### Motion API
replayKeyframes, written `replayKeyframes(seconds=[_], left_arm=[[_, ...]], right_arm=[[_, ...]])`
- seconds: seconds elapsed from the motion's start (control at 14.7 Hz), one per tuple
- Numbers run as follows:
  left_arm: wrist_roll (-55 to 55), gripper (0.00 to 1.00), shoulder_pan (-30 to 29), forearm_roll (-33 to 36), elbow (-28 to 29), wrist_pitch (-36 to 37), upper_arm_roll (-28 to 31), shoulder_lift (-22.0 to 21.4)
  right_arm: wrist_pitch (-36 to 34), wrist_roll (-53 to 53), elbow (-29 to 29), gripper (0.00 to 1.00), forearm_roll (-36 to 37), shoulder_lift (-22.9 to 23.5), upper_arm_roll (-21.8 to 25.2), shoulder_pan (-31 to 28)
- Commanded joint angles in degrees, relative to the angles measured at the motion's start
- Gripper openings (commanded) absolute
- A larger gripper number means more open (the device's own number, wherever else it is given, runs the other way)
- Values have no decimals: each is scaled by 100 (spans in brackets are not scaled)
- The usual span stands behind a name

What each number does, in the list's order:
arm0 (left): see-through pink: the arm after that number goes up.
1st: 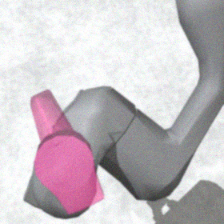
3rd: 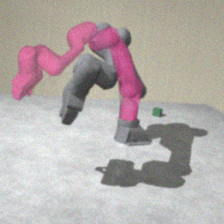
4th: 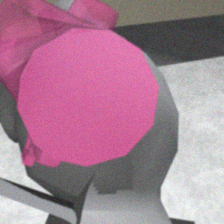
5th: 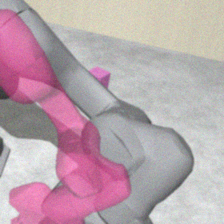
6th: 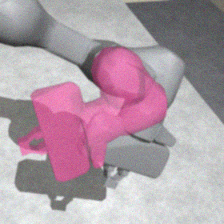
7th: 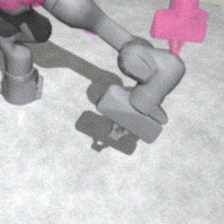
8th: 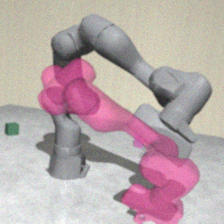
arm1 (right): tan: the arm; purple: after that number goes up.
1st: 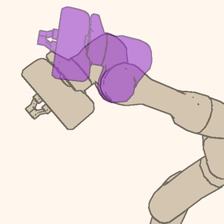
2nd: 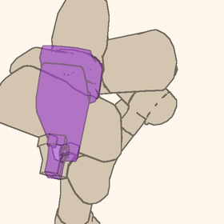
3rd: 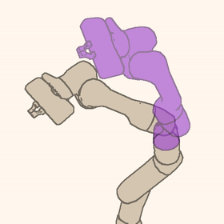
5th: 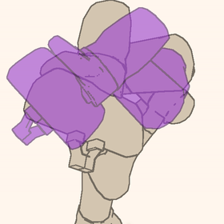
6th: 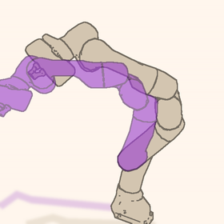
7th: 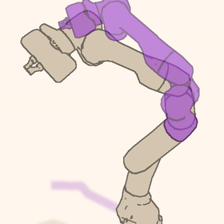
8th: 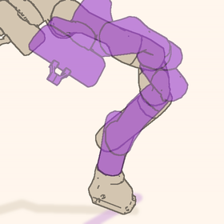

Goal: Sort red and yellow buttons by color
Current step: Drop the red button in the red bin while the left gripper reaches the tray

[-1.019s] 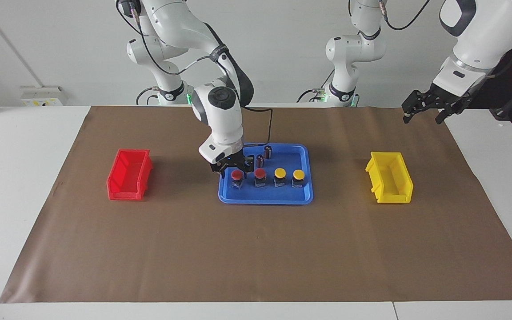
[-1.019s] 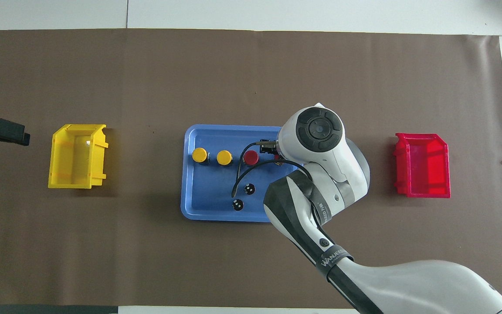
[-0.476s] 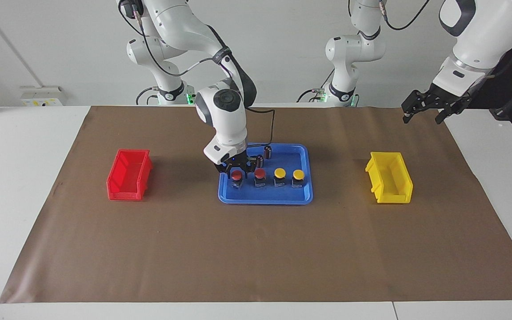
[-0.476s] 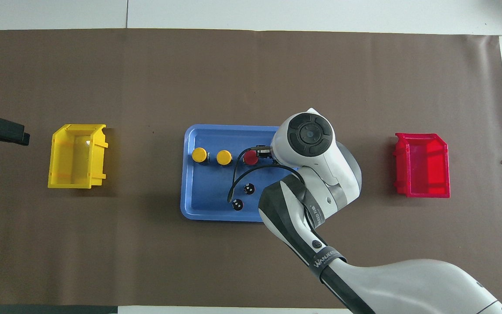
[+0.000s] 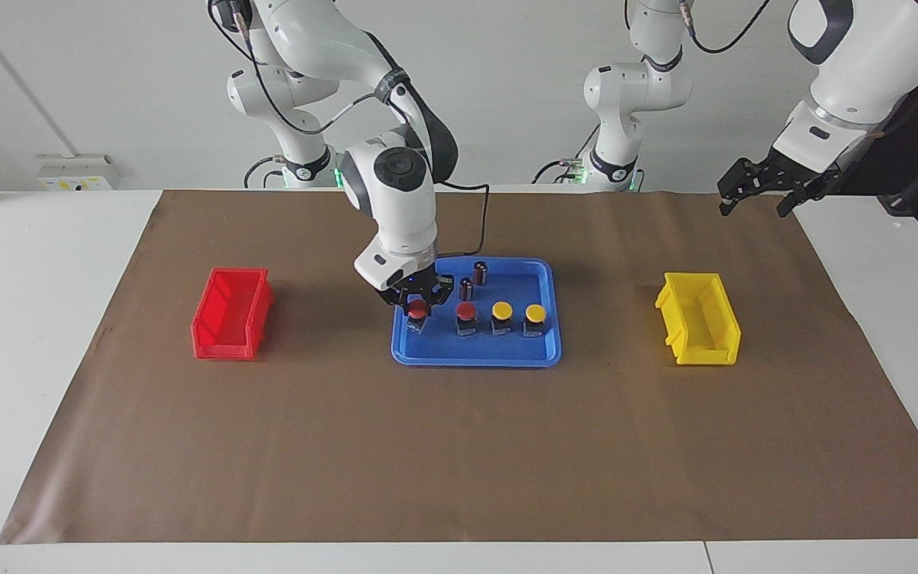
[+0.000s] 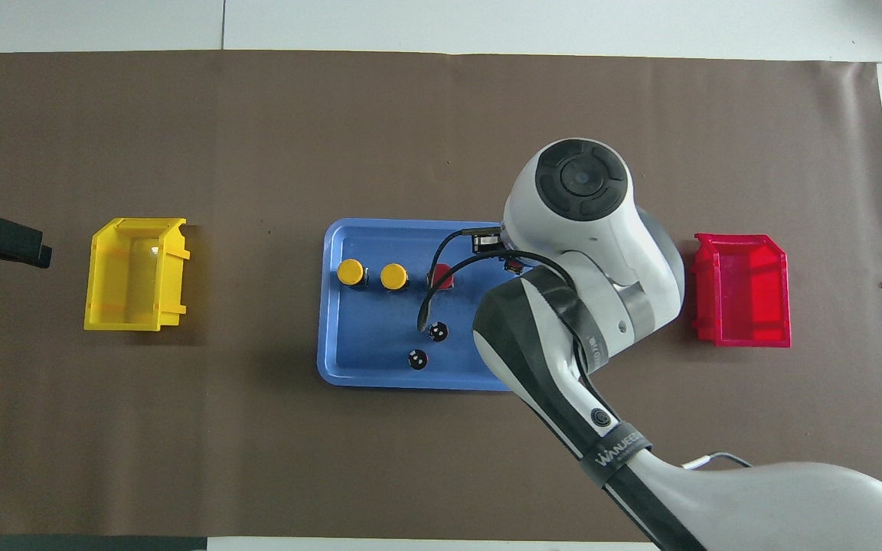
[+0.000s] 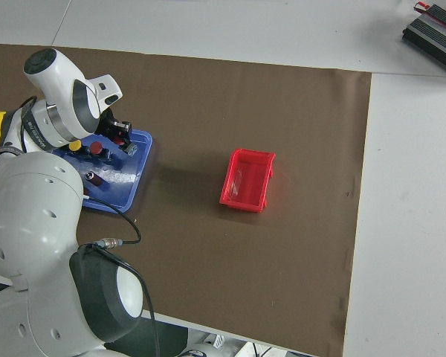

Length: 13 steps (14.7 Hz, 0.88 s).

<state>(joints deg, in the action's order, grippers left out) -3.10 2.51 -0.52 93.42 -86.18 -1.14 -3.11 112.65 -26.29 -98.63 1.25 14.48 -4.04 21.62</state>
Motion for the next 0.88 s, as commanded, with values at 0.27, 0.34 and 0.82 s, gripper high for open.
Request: replayKeyframes(seconds=[0.27, 0.34, 0.82], left_arm=[[1738, 100, 1046, -97, 1211, -1688, -405, -199], [2221, 99, 1397, -97, 1370, -2057, -405, -68], [3404, 78, 2209, -80, 1538, -3474, -414, 1154]], right_arm=[[-973, 3117, -955, 20, -89, -1447, -53, -2142], [-973, 3426, -1008, 20, -89, -1474, -53, -2371], [325, 4343, -2447, 20, -116, -1983, -53, -3094]])
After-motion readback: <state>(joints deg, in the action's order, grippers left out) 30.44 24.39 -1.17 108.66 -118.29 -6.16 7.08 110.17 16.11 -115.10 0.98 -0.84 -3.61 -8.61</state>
